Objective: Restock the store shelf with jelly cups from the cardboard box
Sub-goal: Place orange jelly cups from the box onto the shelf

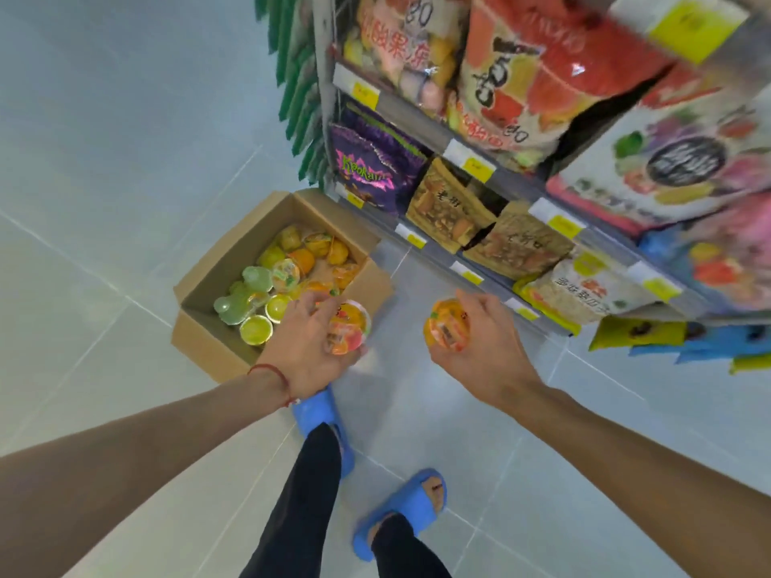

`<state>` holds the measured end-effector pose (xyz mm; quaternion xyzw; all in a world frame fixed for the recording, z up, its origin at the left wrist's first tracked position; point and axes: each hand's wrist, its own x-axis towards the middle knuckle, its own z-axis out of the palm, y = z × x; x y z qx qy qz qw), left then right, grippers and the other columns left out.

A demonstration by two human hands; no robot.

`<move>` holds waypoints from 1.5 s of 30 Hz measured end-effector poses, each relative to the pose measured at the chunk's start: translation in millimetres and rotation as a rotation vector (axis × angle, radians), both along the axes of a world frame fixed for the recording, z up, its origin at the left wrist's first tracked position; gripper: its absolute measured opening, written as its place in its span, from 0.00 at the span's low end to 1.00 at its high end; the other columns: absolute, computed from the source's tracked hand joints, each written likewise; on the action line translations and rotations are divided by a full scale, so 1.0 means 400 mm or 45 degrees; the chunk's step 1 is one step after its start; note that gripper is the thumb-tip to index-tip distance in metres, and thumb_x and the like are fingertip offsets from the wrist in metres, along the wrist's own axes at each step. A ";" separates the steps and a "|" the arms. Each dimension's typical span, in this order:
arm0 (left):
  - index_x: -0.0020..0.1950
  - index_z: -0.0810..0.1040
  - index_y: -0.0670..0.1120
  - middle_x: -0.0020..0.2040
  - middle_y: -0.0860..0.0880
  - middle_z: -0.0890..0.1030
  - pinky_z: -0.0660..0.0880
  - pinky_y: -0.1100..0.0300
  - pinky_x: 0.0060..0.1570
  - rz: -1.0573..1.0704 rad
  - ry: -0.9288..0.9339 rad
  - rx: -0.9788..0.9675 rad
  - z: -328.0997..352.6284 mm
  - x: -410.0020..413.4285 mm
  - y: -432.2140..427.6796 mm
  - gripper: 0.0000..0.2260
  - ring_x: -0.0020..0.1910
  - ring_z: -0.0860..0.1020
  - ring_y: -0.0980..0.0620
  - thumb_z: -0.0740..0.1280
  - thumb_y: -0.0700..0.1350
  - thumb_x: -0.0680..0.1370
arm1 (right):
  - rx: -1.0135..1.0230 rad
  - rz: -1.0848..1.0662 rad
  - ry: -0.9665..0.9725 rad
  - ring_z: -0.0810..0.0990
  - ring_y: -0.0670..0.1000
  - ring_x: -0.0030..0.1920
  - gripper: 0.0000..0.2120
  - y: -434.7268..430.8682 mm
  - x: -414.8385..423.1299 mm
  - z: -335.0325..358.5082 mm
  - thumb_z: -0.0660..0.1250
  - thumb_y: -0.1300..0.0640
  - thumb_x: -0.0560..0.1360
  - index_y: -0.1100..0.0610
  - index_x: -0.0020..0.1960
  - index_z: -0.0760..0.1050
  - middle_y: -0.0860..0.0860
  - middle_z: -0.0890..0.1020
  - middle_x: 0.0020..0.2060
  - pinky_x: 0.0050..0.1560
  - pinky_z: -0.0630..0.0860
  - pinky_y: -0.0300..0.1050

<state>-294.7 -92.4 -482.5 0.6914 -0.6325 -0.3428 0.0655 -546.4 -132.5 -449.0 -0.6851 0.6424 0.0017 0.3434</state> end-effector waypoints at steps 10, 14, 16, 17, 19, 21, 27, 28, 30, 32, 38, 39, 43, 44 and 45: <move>0.71 0.70 0.52 0.66 0.52 0.69 0.64 0.62 0.66 -0.265 0.017 -0.349 0.390 -0.298 -0.043 0.35 0.65 0.67 0.51 0.67 0.68 0.70 | -0.311 -0.039 0.088 0.75 0.57 0.59 0.32 0.102 -0.267 0.393 0.71 0.42 0.65 0.54 0.66 0.74 0.52 0.79 0.58 0.59 0.74 0.49; 0.74 0.69 0.50 0.68 0.53 0.68 0.61 0.63 0.68 -0.403 0.040 -0.546 0.621 -0.414 -0.100 0.35 0.68 0.65 0.52 0.67 0.67 0.71 | -0.522 -0.126 0.124 0.76 0.58 0.58 0.32 0.099 -0.372 0.605 0.68 0.41 0.66 0.54 0.67 0.75 0.53 0.80 0.57 0.54 0.72 0.47; 0.74 0.69 0.49 0.69 0.53 0.69 0.60 0.62 0.70 -0.437 0.075 -0.634 0.733 -0.467 -0.128 0.35 0.70 0.65 0.52 0.67 0.66 0.72 | -0.623 -0.154 0.114 0.76 0.58 0.59 0.34 0.092 -0.414 0.712 0.66 0.39 0.66 0.53 0.68 0.74 0.53 0.79 0.57 0.53 0.71 0.48; 0.74 0.69 0.49 0.69 0.52 0.69 0.61 0.62 0.70 -0.451 0.093 -0.683 0.788 -0.492 -0.139 0.35 0.70 0.66 0.52 0.67 0.66 0.72 | -0.671 -0.161 0.116 0.75 0.58 0.60 0.34 0.090 -0.434 0.766 0.65 0.39 0.67 0.54 0.69 0.74 0.53 0.78 0.59 0.55 0.70 0.49; 0.74 0.70 0.48 0.70 0.52 0.69 0.61 0.63 0.69 -0.487 0.105 -0.776 0.896 -0.539 -0.158 0.34 0.70 0.66 0.52 0.68 0.64 0.73 | -0.741 -0.183 0.130 0.72 0.58 0.63 0.33 0.089 -0.471 0.868 0.67 0.40 0.70 0.55 0.71 0.72 0.54 0.76 0.61 0.58 0.68 0.49; 0.74 0.69 0.48 0.72 0.51 0.68 0.62 0.59 0.70 -0.534 0.111 -0.846 0.996 -0.582 -0.171 0.33 0.71 0.66 0.51 0.67 0.64 0.74 | -0.825 -0.213 0.153 0.70 0.57 0.64 0.32 0.089 -0.507 0.957 0.68 0.40 0.72 0.55 0.72 0.71 0.54 0.76 0.64 0.61 0.68 0.50; 0.70 0.73 0.46 0.70 0.50 0.70 0.63 0.60 0.69 -0.577 0.172 -1.063 1.267 -0.693 -0.198 0.30 0.69 0.69 0.51 0.68 0.62 0.75 | -1.057 -0.289 0.073 0.73 0.56 0.61 0.33 0.086 -0.599 1.195 0.61 0.32 0.68 0.51 0.65 0.76 0.51 0.78 0.58 0.62 0.71 0.53; 0.70 0.74 0.46 0.70 0.49 0.71 0.62 0.63 0.67 -0.582 0.181 -1.089 1.308 -0.712 -0.201 0.29 0.69 0.69 0.52 0.69 0.61 0.75 | -1.104 -0.292 0.075 0.74 0.56 0.59 0.32 0.085 -0.615 1.229 0.61 0.32 0.68 0.52 0.63 0.77 0.51 0.79 0.56 0.61 0.71 0.53; 0.68 0.75 0.45 0.68 0.49 0.72 0.62 0.65 0.66 -0.576 0.227 -1.151 1.380 -0.748 -0.209 0.27 0.67 0.70 0.53 0.70 0.60 0.74 | -1.184 -0.322 0.083 0.74 0.56 0.58 0.30 0.081 -0.646 1.285 0.62 0.35 0.70 0.53 0.63 0.77 0.51 0.78 0.55 0.60 0.71 0.52; 0.66 0.77 0.46 0.66 0.49 0.73 0.64 0.65 0.66 -0.567 0.317 -1.200 1.448 -0.788 -0.221 0.26 0.65 0.72 0.53 0.71 0.59 0.74 | -1.226 -0.364 0.048 0.72 0.55 0.61 0.29 0.071 -0.679 1.339 0.65 0.38 0.71 0.54 0.66 0.76 0.50 0.78 0.58 0.63 0.69 0.50; 0.64 0.78 0.49 0.65 0.51 0.73 0.67 0.62 0.66 -0.604 0.459 -1.302 1.596 -0.900 -0.285 0.22 0.63 0.73 0.56 0.71 0.58 0.74 | -1.382 -0.430 0.043 0.72 0.52 0.58 0.23 0.007 -0.757 1.479 0.68 0.39 0.75 0.53 0.62 0.78 0.48 0.78 0.57 0.59 0.66 0.44; 0.64 0.78 0.50 0.65 0.51 0.73 0.67 0.62 0.66 -0.623 0.468 -1.321 1.614 -0.917 -0.302 0.21 0.63 0.73 0.55 0.71 0.58 0.74 | -1.408 -0.454 0.035 0.71 0.52 0.59 0.23 -0.006 -0.768 1.499 0.68 0.39 0.75 0.53 0.62 0.77 0.48 0.77 0.58 0.60 0.67 0.44; 0.65 0.78 0.49 0.65 0.49 0.74 0.67 0.63 0.66 -0.685 0.475 -1.398 1.667 -0.978 -0.370 0.19 0.64 0.73 0.53 0.70 0.55 0.76 | -1.492 -0.536 0.033 0.71 0.52 0.60 0.22 -0.062 -0.807 1.563 0.69 0.43 0.73 0.52 0.63 0.77 0.49 0.76 0.60 0.59 0.65 0.41; 0.64 0.78 0.49 0.64 0.49 0.74 0.67 0.64 0.64 -0.683 0.483 -1.412 1.676 -0.992 -0.388 0.19 0.62 0.74 0.53 0.69 0.55 0.76 | -1.507 -0.561 0.045 0.71 0.53 0.61 0.22 -0.078 -0.816 1.577 0.70 0.44 0.73 0.53 0.63 0.77 0.49 0.76 0.61 0.59 0.64 0.41; 0.64 0.78 0.48 0.62 0.50 0.74 0.67 0.65 0.62 -0.680 0.486 -1.423 1.683 -1.004 -0.406 0.19 0.60 0.75 0.53 0.69 0.55 0.76 | -1.516 -0.586 0.050 0.72 0.53 0.61 0.22 -0.095 -0.829 1.589 0.70 0.45 0.73 0.53 0.63 0.77 0.50 0.77 0.61 0.59 0.64 0.41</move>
